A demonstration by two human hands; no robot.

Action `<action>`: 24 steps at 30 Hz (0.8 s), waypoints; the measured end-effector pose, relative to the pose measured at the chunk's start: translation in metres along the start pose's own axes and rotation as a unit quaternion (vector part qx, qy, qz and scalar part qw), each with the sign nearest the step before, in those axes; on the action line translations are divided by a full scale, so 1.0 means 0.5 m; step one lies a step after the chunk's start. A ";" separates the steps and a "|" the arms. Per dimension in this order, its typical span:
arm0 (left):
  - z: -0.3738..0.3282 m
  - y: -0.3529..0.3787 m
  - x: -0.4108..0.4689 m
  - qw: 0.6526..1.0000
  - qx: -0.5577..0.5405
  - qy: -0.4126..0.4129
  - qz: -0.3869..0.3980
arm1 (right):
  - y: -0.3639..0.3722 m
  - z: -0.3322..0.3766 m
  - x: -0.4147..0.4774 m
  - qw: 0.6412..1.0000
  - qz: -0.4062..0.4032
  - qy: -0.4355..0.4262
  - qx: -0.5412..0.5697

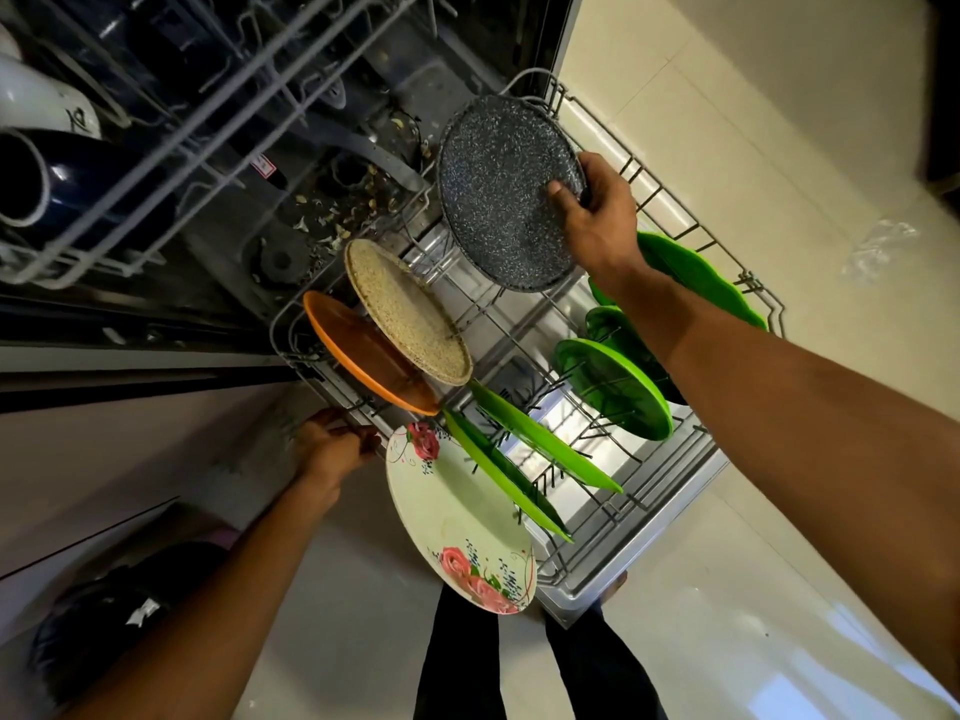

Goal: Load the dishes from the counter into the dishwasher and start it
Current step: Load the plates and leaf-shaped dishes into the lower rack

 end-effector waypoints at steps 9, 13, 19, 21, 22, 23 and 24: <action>-0.002 0.003 -0.006 0.999 -0.035 0.003 0.013 | 0.014 0.015 0.023 0.997 0.046 -0.024 -0.061; 0.001 0.002 -0.003 0.999 -0.031 0.001 0.019 | 0.013 0.012 0.024 0.992 0.080 -0.014 -0.094; 0.002 0.007 0.000 0.999 -0.028 -0.001 0.025 | 0.016 -0.004 -0.006 0.984 0.075 -0.035 -0.157; -0.001 0.008 -0.005 0.999 -0.027 0.001 0.031 | 0.018 -0.008 -0.012 0.983 0.069 -0.036 -0.164; -0.003 0.007 -0.008 0.999 -0.029 0.000 0.032 | 0.020 -0.007 -0.014 0.983 0.064 -0.038 -0.168; -0.004 0.006 -0.009 0.999 -0.029 0.000 0.034 | 0.022 -0.006 -0.016 0.983 0.059 -0.042 -0.170; -0.005 0.005 -0.010 0.999 -0.027 0.000 0.036 | 0.022 -0.004 -0.019 0.983 0.054 -0.045 -0.168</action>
Point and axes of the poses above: each hand's wrist, its own x-axis towards the middle knuckle, its own y-axis out of the palm, z = x × y, the point moved 8 cm from there along x, towards the middle knuckle, and after that the axes turned 7 degrees about -y, right-handed, at the moved point
